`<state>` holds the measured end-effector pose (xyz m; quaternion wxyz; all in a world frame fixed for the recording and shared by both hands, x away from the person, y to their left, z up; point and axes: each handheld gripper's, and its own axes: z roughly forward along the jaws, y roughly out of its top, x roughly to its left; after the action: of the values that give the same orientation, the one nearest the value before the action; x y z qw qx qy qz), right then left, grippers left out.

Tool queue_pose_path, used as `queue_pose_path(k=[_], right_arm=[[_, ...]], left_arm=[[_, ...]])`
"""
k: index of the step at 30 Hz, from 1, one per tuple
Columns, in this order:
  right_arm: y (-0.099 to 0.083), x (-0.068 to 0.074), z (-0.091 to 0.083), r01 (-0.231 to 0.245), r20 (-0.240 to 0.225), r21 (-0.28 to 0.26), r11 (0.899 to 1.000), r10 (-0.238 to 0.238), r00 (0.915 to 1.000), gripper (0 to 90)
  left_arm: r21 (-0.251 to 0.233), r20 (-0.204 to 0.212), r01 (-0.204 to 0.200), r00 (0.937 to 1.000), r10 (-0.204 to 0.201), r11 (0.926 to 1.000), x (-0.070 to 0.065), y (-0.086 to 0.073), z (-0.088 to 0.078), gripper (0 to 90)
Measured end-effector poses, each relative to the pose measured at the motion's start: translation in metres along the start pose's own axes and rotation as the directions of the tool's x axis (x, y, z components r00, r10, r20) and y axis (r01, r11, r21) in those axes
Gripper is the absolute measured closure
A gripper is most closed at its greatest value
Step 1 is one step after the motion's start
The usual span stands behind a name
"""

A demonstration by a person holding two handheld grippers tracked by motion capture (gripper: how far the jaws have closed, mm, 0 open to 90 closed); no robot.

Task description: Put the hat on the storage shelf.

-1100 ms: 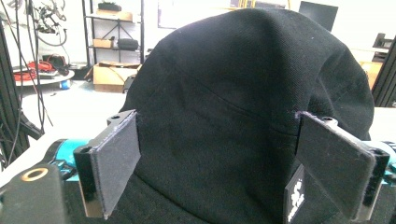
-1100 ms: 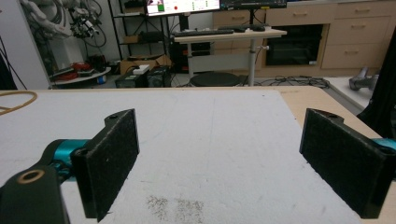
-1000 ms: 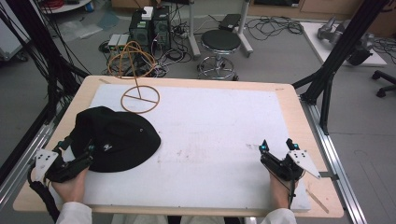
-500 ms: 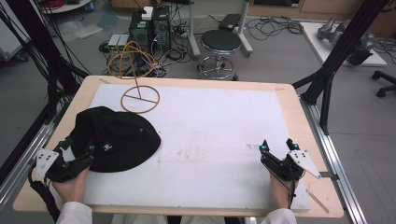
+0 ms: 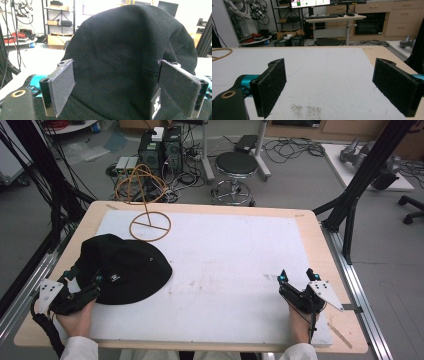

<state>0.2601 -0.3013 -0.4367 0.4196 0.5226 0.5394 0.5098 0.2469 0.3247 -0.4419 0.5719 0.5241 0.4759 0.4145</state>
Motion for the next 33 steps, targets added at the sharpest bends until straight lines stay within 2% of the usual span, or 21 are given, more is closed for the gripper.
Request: queue_pose_path(k=[6, 16, 25, 28, 30, 33], right_arm=[[0.000, 0.000, 0.001, 0.000, 0.000, 0.005, 1.000, 0.000, 1.0000, 11.1], [-0.001, 0.000, 0.002, -0.002, -0.010, 0.012, 1.000, 0.003, 0.9999, 11.1], [-0.001, 0.000, 0.002, -0.006, -0.013, 0.012, 1.000, 0.006, 0.9999, 11.1], [-0.001, -0.001, 0.002, -0.003, -0.014, 0.014, 1.000, 0.003, 0.9999, 11.1], [-0.001, -0.001, 0.002, -0.003, -0.014, 0.014, 1.000, 0.004, 0.9999, 11.1], [-0.001, -0.001, 0.002, -0.002, -0.018, 0.016, 1.000, 0.003, 0.9998, 11.1]], left_arm=[[-0.004, 0.007, -0.001, 1.0000, 0.001, 1.0000, -0.001, 0.002, 0.001, 14.5], [0.000, 0.036, -0.033, 0.9988, 0.033, 0.9995, -0.008, 0.007, 0.007, 14.5], [0.029, 0.063, -0.058, 0.9964, 0.056, 0.9979, -0.013, 0.011, 0.015, 14.5], [0.058, 0.077, -0.072, 0.9948, 0.067, 0.9957, -0.015, 0.010, 0.019, 14.5], [0.094, 0.074, -0.124, 0.9904, 0.117, 0.9879, -0.018, 0.009, 0.022, 14.5], [0.103, 0.081, -0.147, 0.9869, 0.139, 0.9837, -0.020, 0.009, 0.025, 14.5]])
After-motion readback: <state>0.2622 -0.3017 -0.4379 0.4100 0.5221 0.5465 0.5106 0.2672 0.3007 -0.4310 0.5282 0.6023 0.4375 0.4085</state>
